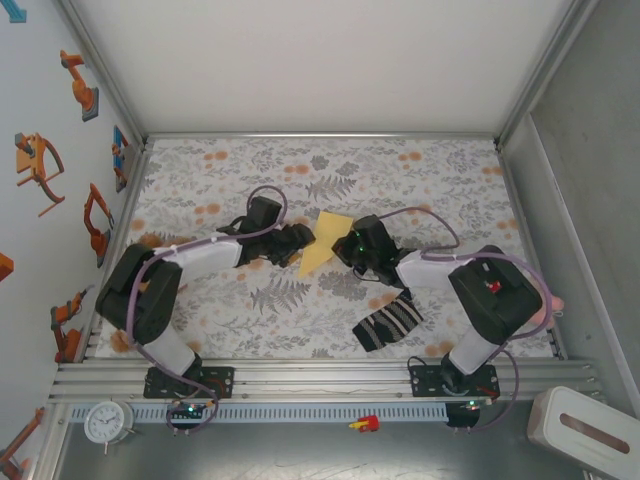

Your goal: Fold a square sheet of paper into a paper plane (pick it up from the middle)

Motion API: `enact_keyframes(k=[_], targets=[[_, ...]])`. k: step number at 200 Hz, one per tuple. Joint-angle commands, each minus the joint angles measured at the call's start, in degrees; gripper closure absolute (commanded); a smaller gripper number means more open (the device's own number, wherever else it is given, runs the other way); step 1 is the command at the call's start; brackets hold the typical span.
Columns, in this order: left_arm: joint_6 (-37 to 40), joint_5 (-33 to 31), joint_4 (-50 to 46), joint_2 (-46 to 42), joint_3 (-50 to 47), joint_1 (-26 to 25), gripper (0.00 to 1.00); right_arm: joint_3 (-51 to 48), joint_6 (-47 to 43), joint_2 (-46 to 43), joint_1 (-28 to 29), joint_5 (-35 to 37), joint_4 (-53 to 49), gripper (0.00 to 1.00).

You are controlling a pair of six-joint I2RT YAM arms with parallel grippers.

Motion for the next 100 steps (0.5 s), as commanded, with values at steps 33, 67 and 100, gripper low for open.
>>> enact_keyframes(k=[33,67,100], targets=[[28.2,-8.9,-2.9,-6.5,-3.6,-4.1,0.38,3.4,-0.5,-3.8,-0.6,1.8,-9.8,1.0],[36.3,-11.9,4.8,-5.4,-7.3,-6.7,0.38,3.9,1.3,-3.9,-1.2,-0.2,-9.5,1.0],[42.7,-12.5,8.9,-2.9,-7.5,-8.1,0.42,4.3,1.6,-4.1,-1.9,-1.3,-9.6,1.0]])
